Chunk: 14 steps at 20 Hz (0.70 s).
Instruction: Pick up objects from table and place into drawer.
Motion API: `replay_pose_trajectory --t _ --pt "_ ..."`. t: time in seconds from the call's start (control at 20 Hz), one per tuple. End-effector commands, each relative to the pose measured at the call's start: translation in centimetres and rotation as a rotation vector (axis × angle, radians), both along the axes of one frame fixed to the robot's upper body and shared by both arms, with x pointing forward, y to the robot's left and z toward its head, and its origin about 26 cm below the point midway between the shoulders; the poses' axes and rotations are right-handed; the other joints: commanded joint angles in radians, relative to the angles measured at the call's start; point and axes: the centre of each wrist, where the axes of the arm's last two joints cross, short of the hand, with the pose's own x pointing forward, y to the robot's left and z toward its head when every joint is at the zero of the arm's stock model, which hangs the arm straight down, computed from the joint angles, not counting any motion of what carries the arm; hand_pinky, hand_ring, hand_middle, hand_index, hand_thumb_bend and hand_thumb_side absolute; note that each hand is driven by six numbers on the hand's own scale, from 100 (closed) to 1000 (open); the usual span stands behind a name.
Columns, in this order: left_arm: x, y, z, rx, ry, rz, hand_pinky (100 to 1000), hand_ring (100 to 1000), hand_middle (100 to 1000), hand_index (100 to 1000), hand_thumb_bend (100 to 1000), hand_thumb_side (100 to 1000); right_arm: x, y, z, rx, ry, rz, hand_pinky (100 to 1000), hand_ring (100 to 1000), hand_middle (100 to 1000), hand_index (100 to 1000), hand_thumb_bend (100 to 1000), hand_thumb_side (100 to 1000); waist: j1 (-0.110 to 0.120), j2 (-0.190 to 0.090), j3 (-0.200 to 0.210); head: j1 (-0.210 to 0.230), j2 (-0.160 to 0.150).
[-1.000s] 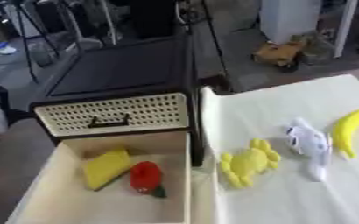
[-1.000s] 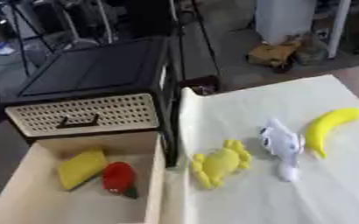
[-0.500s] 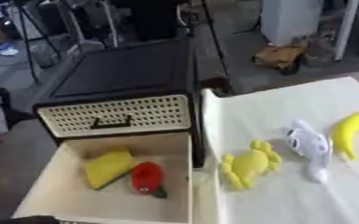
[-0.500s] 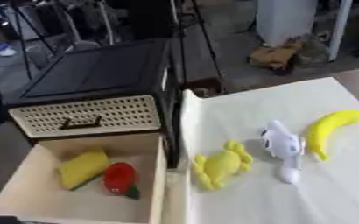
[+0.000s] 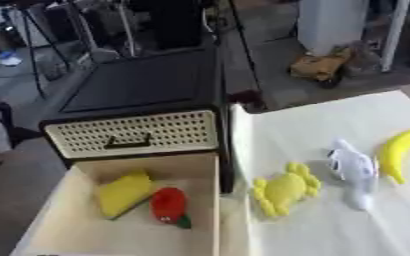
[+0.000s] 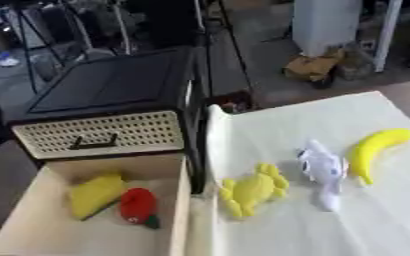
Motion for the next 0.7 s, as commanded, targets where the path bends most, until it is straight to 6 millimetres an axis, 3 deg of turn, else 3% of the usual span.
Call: replay_pose_trajectory --t 0.05,0.25,0.7 --pt "-0.1 0.1 0.7 0.003 0.029 0.002 100 100 100 861 100 499 -0.4 0.1 0.7 -0.013 -0.02 0.002 759 881 768 911 100 1000 -0.009 -0.018 0.003 0.001 0.004" --pt "0.1 0.2 1.2 -0.025 0.003 -0.019 100 100 100 865 100 468 -0.3 0.1 0.7 -0.011 -0.017 0.004 759 882 768 912 100 1000 -0.011 -0.019 0.008 0.0 0.008" --pt "0.6 0.2 2.4 -0.116 -0.229 -0.192 100 100 100 858 100 429 -0.4 0.0 0.6 -0.009 -0.014 0.004 759 882 768 911 100 1000 -0.011 -0.024 0.013 -0.004 0.009"
